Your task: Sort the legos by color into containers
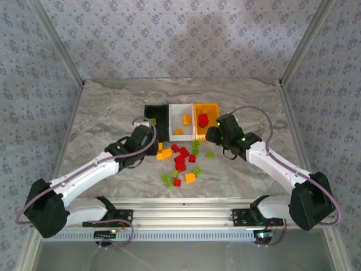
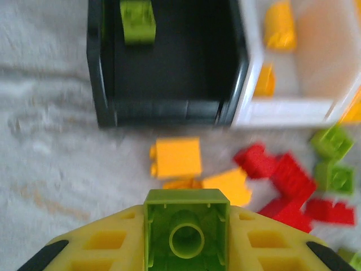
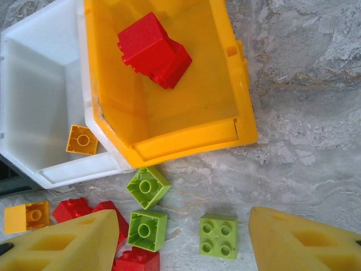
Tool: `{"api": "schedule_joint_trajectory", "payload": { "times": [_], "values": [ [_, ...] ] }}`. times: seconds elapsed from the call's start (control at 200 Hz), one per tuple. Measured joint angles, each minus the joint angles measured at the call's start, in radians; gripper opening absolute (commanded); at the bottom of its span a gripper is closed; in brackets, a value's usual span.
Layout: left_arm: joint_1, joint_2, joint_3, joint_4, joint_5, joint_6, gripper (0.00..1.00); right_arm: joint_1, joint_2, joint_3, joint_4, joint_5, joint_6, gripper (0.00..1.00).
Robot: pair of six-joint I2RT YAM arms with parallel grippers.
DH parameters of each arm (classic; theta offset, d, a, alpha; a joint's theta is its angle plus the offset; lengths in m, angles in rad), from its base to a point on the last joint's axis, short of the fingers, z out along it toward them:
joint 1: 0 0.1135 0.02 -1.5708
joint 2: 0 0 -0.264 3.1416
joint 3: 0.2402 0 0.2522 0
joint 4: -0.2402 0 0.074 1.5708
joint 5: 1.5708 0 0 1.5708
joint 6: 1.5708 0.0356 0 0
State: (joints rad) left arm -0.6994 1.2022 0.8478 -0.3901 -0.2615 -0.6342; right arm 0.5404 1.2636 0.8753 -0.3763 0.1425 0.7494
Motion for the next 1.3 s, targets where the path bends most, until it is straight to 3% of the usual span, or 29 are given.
{"api": "schedule_joint_trajectory", "payload": {
  "times": [0.085, 0.195, 0.4, 0.545, 0.63, 0.855, 1.009, 1.054, 1.299],
  "values": [
    [0.057, 0.088, 0.098, 0.031, 0.004, 0.015, 0.26, -0.002, 0.0, -0.012, 0.002, 0.0, 0.003, 0.64],
    [0.118, 0.249, 0.209, 0.07, 0.011, 0.032, 0.28, -0.002, 0.0, -0.026, 0.002, -0.002, 0.003, 0.64],
    [0.161, 0.493, 0.382, 0.088, 0.021, 0.051, 0.3, 0.001, -0.01, -0.06, -0.002, -0.019, 0.003, 0.64],
    [0.188, 0.591, 0.474, 0.085, 0.04, 0.055, 0.5, 0.006, -0.03, -0.074, -0.003, -0.035, 0.004, 0.65],
    [0.196, 0.606, 0.497, 0.076, 0.048, 0.063, 0.56, 0.01, -0.043, -0.084, -0.005, -0.045, 0.003, 0.66],
    [0.193, 0.587, 0.502, 0.079, 0.093, 0.047, 0.76, 0.017, -0.048, -0.1, -0.011, -0.077, 0.003, 0.65],
    [0.177, 0.431, 0.407, 0.102, 0.141, 0.031, 0.85, 0.046, -0.048, -0.105, -0.016, -0.093, -0.002, 0.66],
    [0.161, 0.366, 0.373, 0.108, 0.15, 0.027, 0.99, 0.056, -0.048, -0.108, -0.017, -0.092, -0.002, 0.66],
    [0.021, 0.021, 0.127, 0.171, 0.166, 0.008, 1.0, 0.066, 0.068, -0.112, 0.009, -0.077, -0.001, 0.65]
  ]
}}
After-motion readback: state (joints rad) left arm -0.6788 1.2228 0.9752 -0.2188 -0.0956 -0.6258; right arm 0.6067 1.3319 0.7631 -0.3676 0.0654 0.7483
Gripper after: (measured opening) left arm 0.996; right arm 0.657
